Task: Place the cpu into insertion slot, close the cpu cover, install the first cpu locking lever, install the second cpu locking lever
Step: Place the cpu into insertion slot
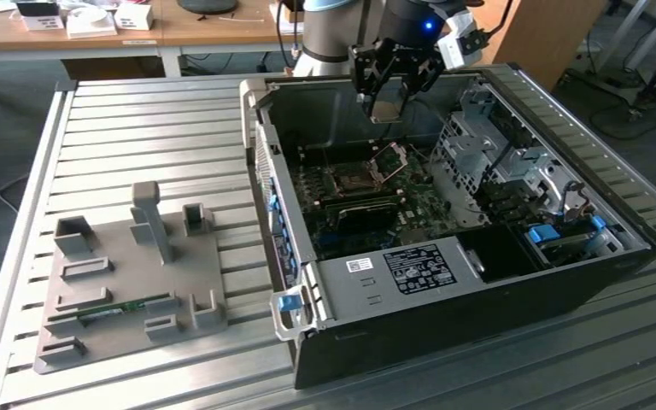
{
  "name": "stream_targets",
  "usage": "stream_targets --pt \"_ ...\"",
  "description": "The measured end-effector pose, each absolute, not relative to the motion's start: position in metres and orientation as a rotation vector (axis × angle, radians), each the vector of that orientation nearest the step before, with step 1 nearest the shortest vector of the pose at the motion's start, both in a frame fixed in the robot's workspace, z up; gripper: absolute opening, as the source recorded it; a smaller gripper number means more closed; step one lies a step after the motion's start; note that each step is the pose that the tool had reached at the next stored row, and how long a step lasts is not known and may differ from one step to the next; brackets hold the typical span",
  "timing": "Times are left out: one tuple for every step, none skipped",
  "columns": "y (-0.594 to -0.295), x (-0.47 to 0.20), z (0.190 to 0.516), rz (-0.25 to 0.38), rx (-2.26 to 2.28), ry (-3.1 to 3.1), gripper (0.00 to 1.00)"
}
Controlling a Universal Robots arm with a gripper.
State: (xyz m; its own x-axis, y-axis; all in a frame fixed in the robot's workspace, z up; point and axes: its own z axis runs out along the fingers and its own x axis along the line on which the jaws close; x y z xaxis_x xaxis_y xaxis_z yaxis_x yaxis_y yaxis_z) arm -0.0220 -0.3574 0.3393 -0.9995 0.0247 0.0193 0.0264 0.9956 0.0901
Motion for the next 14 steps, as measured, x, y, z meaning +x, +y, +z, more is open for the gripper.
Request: stream_targets --pt "-0.3573 -0.022 0.339 -0.141 -0.04 -3.12 0.54" --pt "-0.3573 -0.022 0.3386 -0.142 -0.04 -3.12 0.54" --pt "-0.3573 -0.022 0.3381 -0.142 -0.04 -3.12 0.54" --pt "-0.3574 -0.022 0.3377 -0.141 -0.04 -3.12 0.54" --pt "-0.3573 -0.022 0.3373 -0.141 -0.04 -3.12 0.54" --pt "-0.3574 -0.022 0.3372 -0.141 -0.04 -3.12 0.54" --pt "-0.3574 -0.022 0.3372 -0.141 -0.04 -3.12 0.54" --pt "-0.3574 -0.022 0.337 -0.141 -0.04 -3.12 0.54" --pt "-0.3574 -0.022 0.3369 -0.141 -0.04 -3.12 0.54" --pt "-0.3574 -0.022 0.3369 -0.141 -0.04 -3.12 0.54" --pt "-0.3574 -0.022 0.3368 -0.141 -0.04 -3.12 0.54" --pt "-0.3573 -0.022 0.3365 -0.142 -0.04 -3.12 0.54" --pt "-0.3573 -0.022 0.3364 -0.142 -0.04 -3.12 0.54" --pt "-0.3574 -0.022 0.3363 -0.141 -0.04 -3.12 0.54"
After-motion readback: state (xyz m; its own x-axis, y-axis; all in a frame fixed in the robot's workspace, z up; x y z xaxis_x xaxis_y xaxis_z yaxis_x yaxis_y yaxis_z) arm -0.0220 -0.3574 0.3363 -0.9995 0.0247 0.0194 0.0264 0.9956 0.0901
